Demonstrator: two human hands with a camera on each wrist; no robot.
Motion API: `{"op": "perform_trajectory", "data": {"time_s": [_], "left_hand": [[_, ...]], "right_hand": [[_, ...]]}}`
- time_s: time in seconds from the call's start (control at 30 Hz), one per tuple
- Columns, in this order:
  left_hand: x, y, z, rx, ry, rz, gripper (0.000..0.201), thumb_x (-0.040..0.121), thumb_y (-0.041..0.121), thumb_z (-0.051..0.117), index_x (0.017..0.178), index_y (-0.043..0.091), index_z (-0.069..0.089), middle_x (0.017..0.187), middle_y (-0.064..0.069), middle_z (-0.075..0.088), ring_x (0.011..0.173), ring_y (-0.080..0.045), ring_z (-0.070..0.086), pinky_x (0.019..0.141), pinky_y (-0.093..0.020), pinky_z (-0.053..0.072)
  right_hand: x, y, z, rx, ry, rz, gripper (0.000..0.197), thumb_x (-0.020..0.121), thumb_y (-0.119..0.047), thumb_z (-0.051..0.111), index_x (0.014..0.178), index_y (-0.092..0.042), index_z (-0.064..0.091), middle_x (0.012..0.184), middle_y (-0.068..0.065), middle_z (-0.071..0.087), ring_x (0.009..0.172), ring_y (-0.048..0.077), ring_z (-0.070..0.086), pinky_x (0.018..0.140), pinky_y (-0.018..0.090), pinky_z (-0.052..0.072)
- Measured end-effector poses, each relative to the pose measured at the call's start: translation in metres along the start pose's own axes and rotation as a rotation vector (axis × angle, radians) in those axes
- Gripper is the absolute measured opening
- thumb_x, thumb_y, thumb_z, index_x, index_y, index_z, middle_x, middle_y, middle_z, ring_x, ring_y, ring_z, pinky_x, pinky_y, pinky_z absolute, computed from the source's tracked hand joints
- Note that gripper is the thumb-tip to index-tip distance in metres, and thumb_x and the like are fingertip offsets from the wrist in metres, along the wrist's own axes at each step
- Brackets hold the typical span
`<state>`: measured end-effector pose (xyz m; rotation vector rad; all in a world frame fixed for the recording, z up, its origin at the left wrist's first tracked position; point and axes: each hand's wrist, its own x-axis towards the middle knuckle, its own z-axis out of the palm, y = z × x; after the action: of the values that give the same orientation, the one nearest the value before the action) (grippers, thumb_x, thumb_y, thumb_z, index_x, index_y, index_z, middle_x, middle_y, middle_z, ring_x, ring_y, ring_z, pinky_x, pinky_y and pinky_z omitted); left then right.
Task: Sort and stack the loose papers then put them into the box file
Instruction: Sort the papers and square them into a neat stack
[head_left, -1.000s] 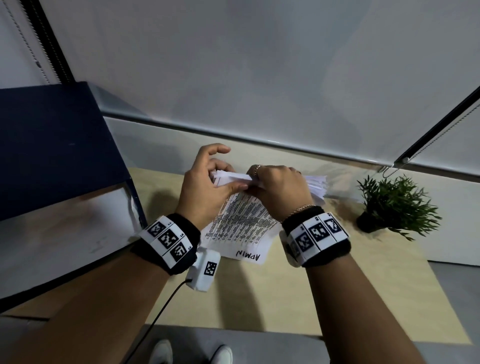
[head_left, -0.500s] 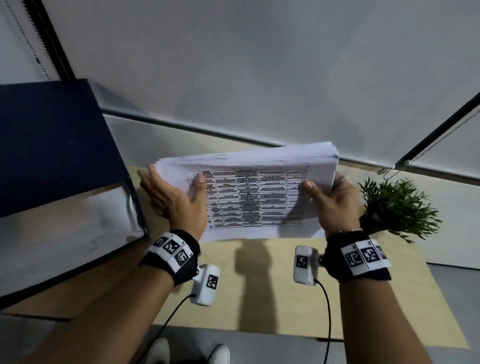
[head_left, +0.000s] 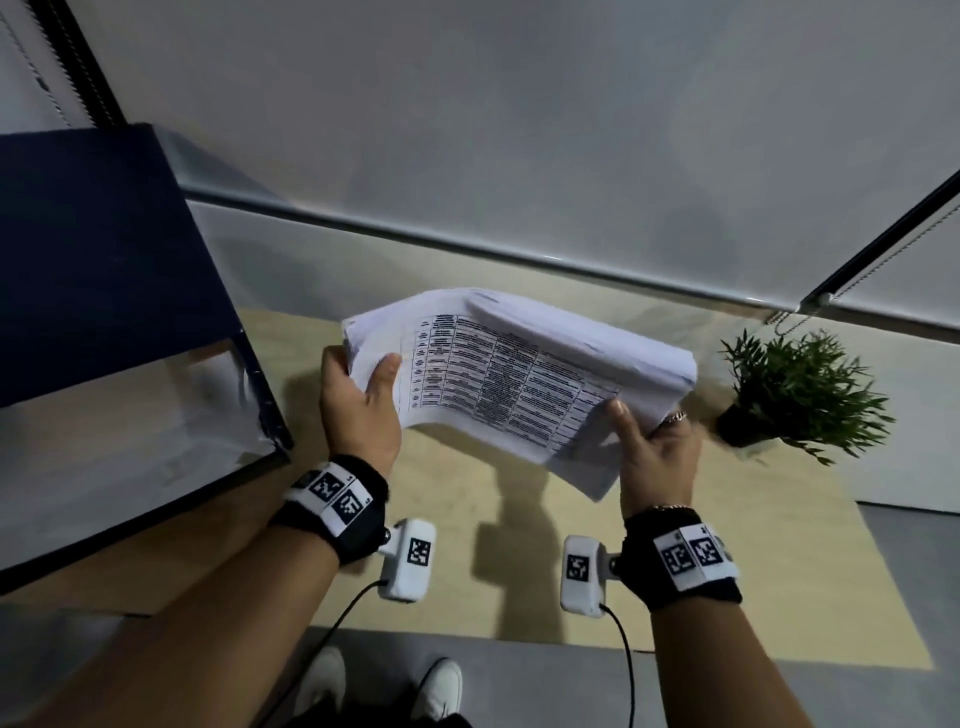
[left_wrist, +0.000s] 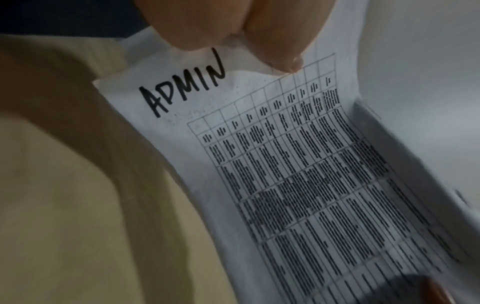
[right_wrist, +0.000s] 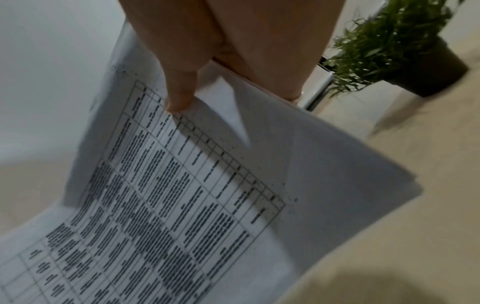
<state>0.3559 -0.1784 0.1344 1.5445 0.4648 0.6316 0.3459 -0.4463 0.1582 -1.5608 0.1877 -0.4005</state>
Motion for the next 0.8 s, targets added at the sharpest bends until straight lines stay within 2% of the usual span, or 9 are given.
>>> {"op": "perform_trajectory", "data": {"time_s": [0.07,0.2,0.3,0.4,0.5,0.6,0.67,0.73,0.8], "left_hand": [[-0.009,-0.014,-0.010,0.063,-0.064,0.006,0.029,0.084,0.009,0.073,0.099,0.018,0.050,0.091,0.021,0.059,0.079,0.009,0.058,0.074,-0.001,0.042],[-0.022,-0.043,-0.024,0.137,-0.196,-0.102,0.038,0.075,0.005,0.079,0.104,0.018,0.057,0.098,0.003,0.067,0.090,-0.011,0.063,0.083,-0.022,0.049],[-0.023,-0.044,-0.022,0.099,-0.215,-0.177,0.028,0.082,0.005,0.074,0.102,0.020,0.060,0.096,0.005,0.069,0.094,-0.018,0.067,0.088,-0.028,0.050],[-0.022,-0.042,-0.022,0.040,-0.227,-0.096,0.028,0.084,0.003,0.070,0.107,0.018,0.063,0.099,0.013,0.069,0.095,-0.009,0.068,0.090,-0.027,0.051],[-0.020,-0.044,-0.026,0.089,-0.252,-0.047,0.033,0.080,0.005,0.075,0.109,0.014,0.062,0.098,0.013,0.068,0.090,0.007,0.065,0.085,-0.023,0.052],[-0.020,-0.039,-0.027,0.061,-0.255,0.002,0.046,0.077,0.015,0.080,0.115,0.017,0.054,0.105,0.006,0.066,0.096,-0.003,0.064,0.086,-0.022,0.050],[-0.019,-0.030,-0.023,-0.002,-0.255,0.021,0.043,0.082,0.021,0.075,0.118,0.021,0.051,0.109,0.004,0.064,0.098,-0.006,0.062,0.088,-0.018,0.048],[-0.019,-0.021,-0.018,-0.030,-0.248,0.042,0.028,0.088,0.025,0.066,0.113,0.024,0.054,0.104,0.004,0.063,0.093,-0.004,0.060,0.085,-0.019,0.047],[-0.017,-0.016,-0.015,-0.041,-0.210,0.046,0.014,0.093,0.026,0.059,0.107,0.023,0.058,0.099,0.003,0.065,0.091,-0.009,0.060,0.084,-0.026,0.048]], "right_hand": [[-0.012,0.018,-0.004,-0.062,0.040,0.078,0.014,0.081,0.002,0.072,0.094,-0.002,0.070,0.085,0.007,0.073,0.075,0.010,0.068,0.071,0.033,0.055],[-0.032,0.049,-0.015,-0.162,0.081,0.189,0.027,0.075,0.005,0.076,0.100,0.004,0.067,0.085,0.004,0.071,0.065,-0.003,0.066,0.063,0.021,0.053],[-0.032,0.051,-0.015,-0.193,0.070,0.174,0.027,0.074,0.003,0.078,0.100,0.004,0.069,0.086,0.011,0.071,0.063,-0.006,0.065,0.060,0.013,0.053],[-0.030,0.044,-0.015,-0.162,0.092,0.140,0.025,0.074,0.005,0.077,0.098,0.002,0.069,0.082,0.005,0.070,0.062,-0.006,0.064,0.059,0.012,0.051],[-0.032,0.041,-0.015,-0.210,0.088,0.097,0.030,0.072,0.004,0.079,0.100,0.003,0.067,0.087,0.011,0.070,0.062,-0.010,0.063,0.059,0.009,0.050],[-0.033,0.037,-0.015,-0.128,0.099,0.096,0.044,0.071,-0.005,0.083,0.107,-0.015,0.061,0.095,0.006,0.068,0.075,-0.002,0.066,0.069,0.015,0.054],[-0.032,0.033,-0.014,-0.101,0.107,0.069,0.037,0.073,-0.023,0.081,0.102,-0.030,0.061,0.098,0.003,0.067,0.083,0.009,0.064,0.076,0.022,0.054],[-0.031,0.027,-0.012,-0.120,0.109,0.025,0.023,0.075,-0.034,0.075,0.095,-0.030,0.065,0.097,0.005,0.067,0.085,0.012,0.062,0.078,0.028,0.051],[-0.030,0.021,-0.009,-0.092,0.142,-0.008,0.009,0.081,-0.021,0.073,0.086,-0.026,0.067,0.088,0.000,0.069,0.080,0.007,0.061,0.078,0.031,0.047]]}}
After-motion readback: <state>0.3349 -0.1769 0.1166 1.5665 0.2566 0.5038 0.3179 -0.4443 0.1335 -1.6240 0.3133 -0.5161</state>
